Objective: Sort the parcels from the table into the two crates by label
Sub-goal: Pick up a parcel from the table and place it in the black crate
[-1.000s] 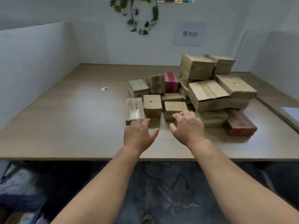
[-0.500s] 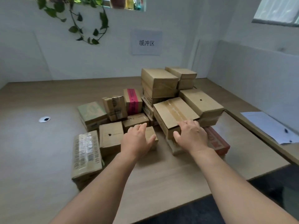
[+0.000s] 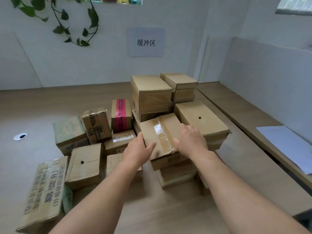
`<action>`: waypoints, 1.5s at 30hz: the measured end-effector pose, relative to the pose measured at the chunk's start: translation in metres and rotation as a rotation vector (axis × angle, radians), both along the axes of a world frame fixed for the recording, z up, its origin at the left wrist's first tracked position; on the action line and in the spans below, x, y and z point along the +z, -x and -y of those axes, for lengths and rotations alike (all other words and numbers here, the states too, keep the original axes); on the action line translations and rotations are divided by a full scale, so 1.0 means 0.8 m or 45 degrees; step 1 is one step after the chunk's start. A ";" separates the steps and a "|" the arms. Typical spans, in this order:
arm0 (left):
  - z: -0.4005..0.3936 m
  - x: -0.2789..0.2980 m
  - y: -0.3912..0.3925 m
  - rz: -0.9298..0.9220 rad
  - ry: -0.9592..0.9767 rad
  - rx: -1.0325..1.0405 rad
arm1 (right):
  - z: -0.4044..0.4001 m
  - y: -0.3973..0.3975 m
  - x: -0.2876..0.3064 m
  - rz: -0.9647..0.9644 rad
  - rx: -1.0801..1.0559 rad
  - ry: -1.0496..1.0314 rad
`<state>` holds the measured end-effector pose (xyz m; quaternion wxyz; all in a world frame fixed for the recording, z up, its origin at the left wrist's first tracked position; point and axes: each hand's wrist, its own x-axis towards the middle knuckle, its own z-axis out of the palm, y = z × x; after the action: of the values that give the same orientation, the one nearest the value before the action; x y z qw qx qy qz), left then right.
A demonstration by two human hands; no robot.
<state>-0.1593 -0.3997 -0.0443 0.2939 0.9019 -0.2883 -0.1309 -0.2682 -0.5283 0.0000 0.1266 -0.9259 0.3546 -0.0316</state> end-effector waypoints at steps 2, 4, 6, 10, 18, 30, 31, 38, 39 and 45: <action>0.018 -0.006 -0.004 -0.156 0.055 0.092 | 0.017 -0.010 -0.003 -0.037 0.029 -0.047; 0.031 -0.010 -0.006 -0.296 0.097 0.199 | 0.029 -0.018 -0.009 -0.095 0.046 -0.072; 0.039 -0.012 -0.003 -0.397 0.108 0.291 | 0.036 -0.024 -0.016 -0.136 0.050 -0.102; 0.035 -0.010 0.007 -0.469 0.224 0.433 | 0.042 -0.024 -0.019 -0.106 0.049 -0.157; -0.022 0.017 0.020 -0.408 0.521 0.309 | 0.038 -0.018 0.002 0.237 0.019 -0.522; -0.116 0.070 0.036 -0.802 1.173 0.476 | 0.017 0.008 -0.004 0.499 -0.104 -1.785; -0.118 0.071 0.036 -0.800 1.146 0.467 | 0.008 0.007 -0.006 0.477 -0.110 -1.777; -0.130 0.064 0.044 -0.813 0.866 0.355 | -0.028 0.006 -0.030 0.735 -0.041 -1.832; -0.135 0.061 0.045 -0.826 0.831 0.340 | -0.030 0.007 -0.030 0.793 -0.019 -1.810; -0.164 0.034 0.047 -0.735 0.919 0.320 | -0.042 0.030 -0.019 0.496 0.328 -1.719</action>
<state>-0.1967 -0.2683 -0.0173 0.6701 0.6967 -0.1105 -0.2310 -0.2924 -0.4944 -0.0155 0.7360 -0.6574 0.1553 0.0453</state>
